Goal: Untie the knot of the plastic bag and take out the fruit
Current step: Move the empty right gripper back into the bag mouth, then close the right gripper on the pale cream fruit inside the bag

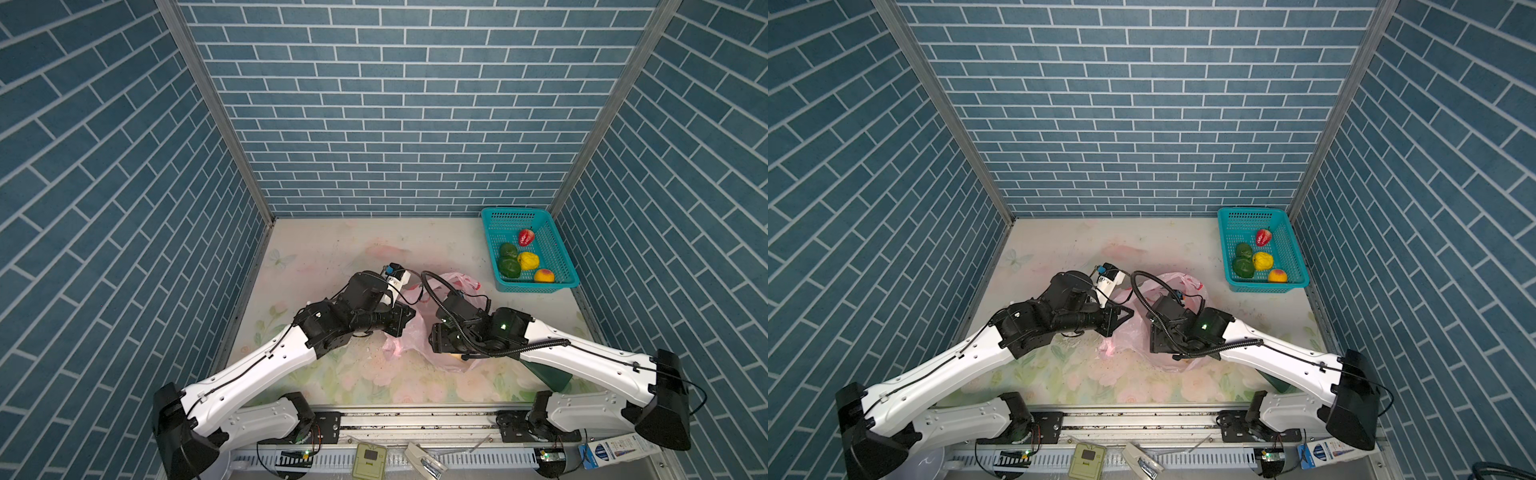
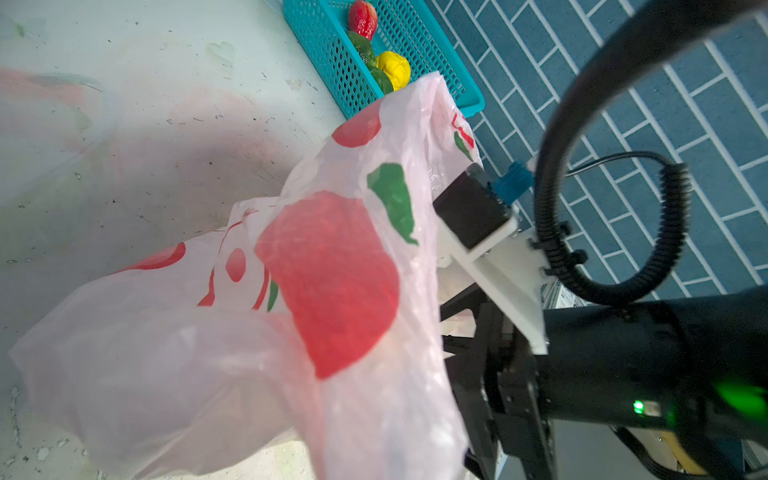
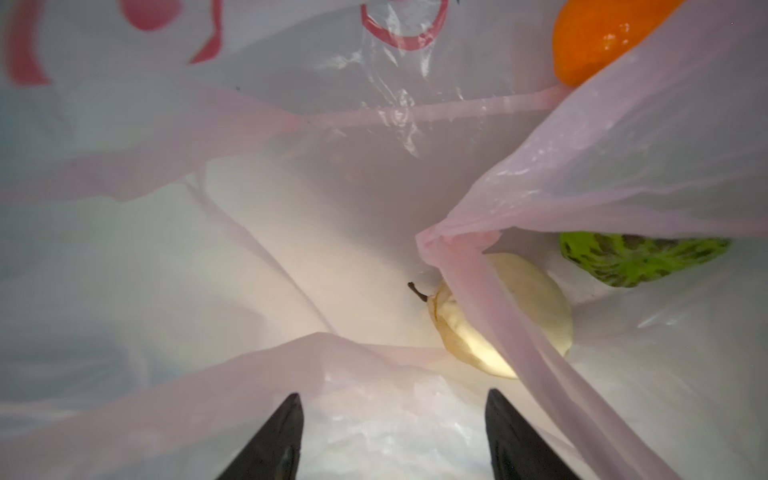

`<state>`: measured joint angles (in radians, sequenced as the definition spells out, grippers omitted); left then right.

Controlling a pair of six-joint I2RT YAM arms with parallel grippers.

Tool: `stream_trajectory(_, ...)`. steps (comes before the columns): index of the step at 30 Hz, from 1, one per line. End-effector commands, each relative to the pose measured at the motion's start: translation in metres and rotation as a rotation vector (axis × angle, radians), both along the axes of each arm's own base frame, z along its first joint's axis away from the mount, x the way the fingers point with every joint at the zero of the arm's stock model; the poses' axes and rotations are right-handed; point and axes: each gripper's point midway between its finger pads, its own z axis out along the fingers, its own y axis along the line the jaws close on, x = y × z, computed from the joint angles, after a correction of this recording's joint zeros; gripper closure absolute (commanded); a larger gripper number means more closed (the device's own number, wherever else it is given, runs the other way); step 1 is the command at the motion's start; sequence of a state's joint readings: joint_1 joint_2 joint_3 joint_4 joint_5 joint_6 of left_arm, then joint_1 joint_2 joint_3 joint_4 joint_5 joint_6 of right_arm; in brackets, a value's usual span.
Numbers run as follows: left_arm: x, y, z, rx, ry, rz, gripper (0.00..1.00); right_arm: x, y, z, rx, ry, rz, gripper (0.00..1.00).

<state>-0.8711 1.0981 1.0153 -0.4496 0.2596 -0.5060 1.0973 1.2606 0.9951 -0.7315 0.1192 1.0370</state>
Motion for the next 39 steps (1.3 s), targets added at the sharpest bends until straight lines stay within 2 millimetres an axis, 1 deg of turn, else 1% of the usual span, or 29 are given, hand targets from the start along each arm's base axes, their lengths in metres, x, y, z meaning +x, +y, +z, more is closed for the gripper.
stream_trajectory(1, -0.004, 0.000, 0.004, -0.023, -0.013, -0.012, 1.00, 0.010, 0.000, -0.016, -0.014, -0.027, -0.080, 0.33)
stream_trajectory(6, -0.007, 0.000, 0.003, -0.026, -0.005, -0.019, 1.00, 0.017, 0.015, -0.044, -0.004, -0.002, -0.105, 0.33)
stream_trajectory(7, -0.007, 0.000, 0.002, -0.027, 0.000, -0.021, 1.00, 0.021, 0.014, -0.047, -0.024, -0.014, -0.120, 0.33)
stream_trajectory(8, -0.008, 0.000, 0.001, -0.029, 0.003, -0.022, 1.00, 0.027, 0.008, -0.047, -0.069, -0.041, -0.139, 0.33)
stream_trajectory(11, -0.011, 0.001, -0.004, -0.027, 0.022, -0.025, 1.00, 0.045, -0.024, -0.032, -0.202, -0.146, -0.225, 0.33)
stream_trajectory(13, -0.014, 0.003, -0.006, -0.030, 0.030, -0.025, 1.00, 0.049, -0.050, -0.023, -0.261, -0.167, -0.300, 0.34)
stream_trajectory(15, -0.018, 0.006, -0.009, -0.025, 0.035, -0.027, 1.00, 0.045, -0.078, -0.015, -0.313, -0.178, -0.353, 0.34)
stream_trajectory(17, -0.020, 0.007, -0.011, -0.020, 0.039, -0.027, 1.00, 0.038, -0.100, -0.012, -0.339, -0.173, -0.396, 0.34)
stream_trajectory(19, -0.021, 0.007, -0.014, -0.020, 0.040, -0.029, 1.00, 0.032, -0.114, -0.013, -0.324, -0.171, -0.428, 0.34)
stream_trajectory(21, -0.021, 0.006, -0.015, -0.022, 0.043, -0.032, 1.00, 0.024, -0.126, -0.019, -0.307, -0.135, -0.457, 0.34)
stream_trajectory(23, -0.022, 0.004, -0.016, -0.022, 0.042, -0.037, 1.00, 0.018, -0.129, -0.026, -0.286, -0.086, -0.463, 0.33)
stream_trajectory(24, -0.023, 0.002, -0.016, -0.024, 0.043, -0.041, 1.00, 0.015, -0.127, -0.030, -0.267, -0.062, -0.456, 0.33)
stream_trajectory(29, -0.031, -0.009, -0.016, -0.043, 0.049, -0.087, 1.00, 0.000, -0.099, -0.050, -0.166, 0.069, -0.378, 0.28)
stream_trajectory(32, -0.040, -0.017, -0.018, -0.053, 0.066, -0.133, 1.00, -0.007, -0.090, -0.062, -0.163, 0.130, -0.348, 0.24)
stream_trajectory(35, -0.048, -0.023, -0.022, -0.053, 0.085, -0.166, 1.00, -0.007, -0.087, -0.071, -0.169, 0.145, -0.343, 0.20)
stream_trajectory(39, -0.057, -0.024, -0.025, -0.052, 0.104, -0.202, 1.00, 0.002, -0.083, -0.082, -0.174, 0.140, -0.350, 0.15)
